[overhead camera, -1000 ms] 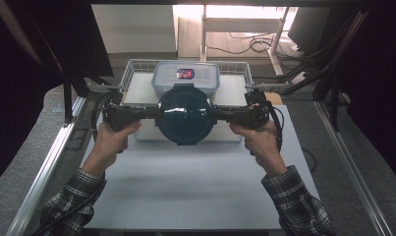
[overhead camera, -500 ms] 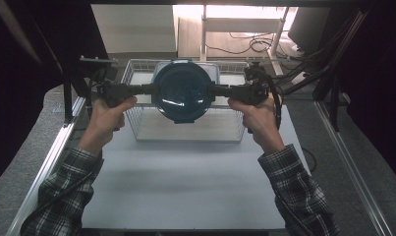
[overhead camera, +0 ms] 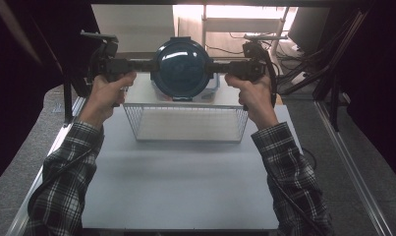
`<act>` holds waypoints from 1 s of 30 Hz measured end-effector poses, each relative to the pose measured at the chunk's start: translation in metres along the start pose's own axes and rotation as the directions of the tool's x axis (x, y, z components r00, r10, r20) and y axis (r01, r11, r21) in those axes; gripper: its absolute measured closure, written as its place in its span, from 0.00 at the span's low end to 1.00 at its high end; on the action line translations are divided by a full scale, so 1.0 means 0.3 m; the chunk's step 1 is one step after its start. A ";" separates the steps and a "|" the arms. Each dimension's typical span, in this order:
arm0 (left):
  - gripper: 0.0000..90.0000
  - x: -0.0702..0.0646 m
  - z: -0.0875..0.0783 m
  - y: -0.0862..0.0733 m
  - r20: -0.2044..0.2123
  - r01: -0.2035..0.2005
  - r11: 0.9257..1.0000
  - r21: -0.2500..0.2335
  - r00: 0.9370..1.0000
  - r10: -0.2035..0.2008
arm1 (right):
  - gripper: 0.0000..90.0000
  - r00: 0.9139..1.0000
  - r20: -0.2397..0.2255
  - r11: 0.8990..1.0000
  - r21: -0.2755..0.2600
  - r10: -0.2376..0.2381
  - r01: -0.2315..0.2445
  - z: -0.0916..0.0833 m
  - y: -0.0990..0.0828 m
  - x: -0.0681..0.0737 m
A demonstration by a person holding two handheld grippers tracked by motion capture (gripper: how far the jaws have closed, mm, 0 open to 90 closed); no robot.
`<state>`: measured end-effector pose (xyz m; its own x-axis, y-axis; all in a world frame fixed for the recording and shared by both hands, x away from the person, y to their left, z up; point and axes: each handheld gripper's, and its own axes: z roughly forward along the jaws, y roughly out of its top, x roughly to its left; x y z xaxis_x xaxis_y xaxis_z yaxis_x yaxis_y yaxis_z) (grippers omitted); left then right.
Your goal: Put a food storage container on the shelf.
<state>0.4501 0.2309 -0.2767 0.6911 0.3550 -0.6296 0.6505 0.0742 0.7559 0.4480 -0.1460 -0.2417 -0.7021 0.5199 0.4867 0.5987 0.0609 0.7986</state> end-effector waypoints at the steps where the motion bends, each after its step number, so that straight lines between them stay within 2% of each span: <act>1: 0.64 0.009 0.006 0.011 0.000 0.006 1.000 0.002 1.000 -0.006 | 0.63 1.000 0.000 1.000 -0.001 0.003 -0.003 0.004 0.008 -0.007; 5: 0.64 0.035 0.021 0.037 0.014 0.021 1.000 -0.010 1.000 -0.021 | 0.63 1.000 0.003 1.000 -0.016 0.022 -0.022 0.014 0.036 -0.034; 11: 0.63 0.057 0.045 0.066 -0.006 0.029 0.999 -0.014 1.000 -0.029 | 0.63 0.999 0.024 0.999 -0.017 0.033 -0.033 0.025 0.067 -0.065; 15: 0.63 0.074 0.055 0.070 -0.005 0.055 0.998 -0.040 0.998 -0.056 | 0.62 0.998 0.017 0.998 -0.029 0.053 -0.053 0.033 0.075 -0.088; 19: 0.62 0.090 0.063 0.074 -0.017 0.085 0.994 -0.065 0.996 -0.086 | 0.59 0.998 0.029 0.998 -0.041 0.054 -0.053 0.046 0.077 -0.098; 20: 0.62 0.098 0.066 0.076 -0.026 0.098 0.993 -0.073 0.995 -0.100 | 0.59 0.998 0.027 0.997 -0.044 0.061 -0.060 0.049 0.077 -0.103; 23: 0.59 0.116 0.087 0.083 -0.098 0.113 0.991 -0.070 0.988 -0.120 | 0.55 0.997 0.049 0.996 -0.057 0.064 -0.062 0.064 0.075 -0.114; 24: 0.55 0.120 0.094 0.083 -0.114 0.119 0.991 -0.068 0.985 -0.126 | 0.55 0.993 0.108 0.998 -0.058 0.044 -0.038 0.074 0.074 -0.115; 25: 0.54 0.123 0.098 0.082 -0.126 0.116 0.990 -0.076 0.984 -0.125 | 0.56 0.989 0.143 0.998 -0.054 0.026 -0.018 0.079 0.073 -0.115; 26: 0.54 0.122 0.101 0.082 -0.128 0.106 0.991 -0.086 0.985 -0.116 | 0.59 0.987 0.158 0.998 -0.062 0.020 -0.011 0.081 0.073 -0.116; 30: 0.55 0.097 0.103 0.087 -0.190 0.063 0.994 -0.085 0.979 -0.078 | 0.62 0.986 0.166 0.997 -0.071 0.009 0.003 0.079 0.076 -0.115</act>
<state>0.4969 0.2144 -0.2809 0.5661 0.5184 -0.6410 0.6633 0.1752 0.7275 0.4951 -0.1424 -0.2485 -0.6226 0.6548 0.4286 0.5678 0.0012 0.8231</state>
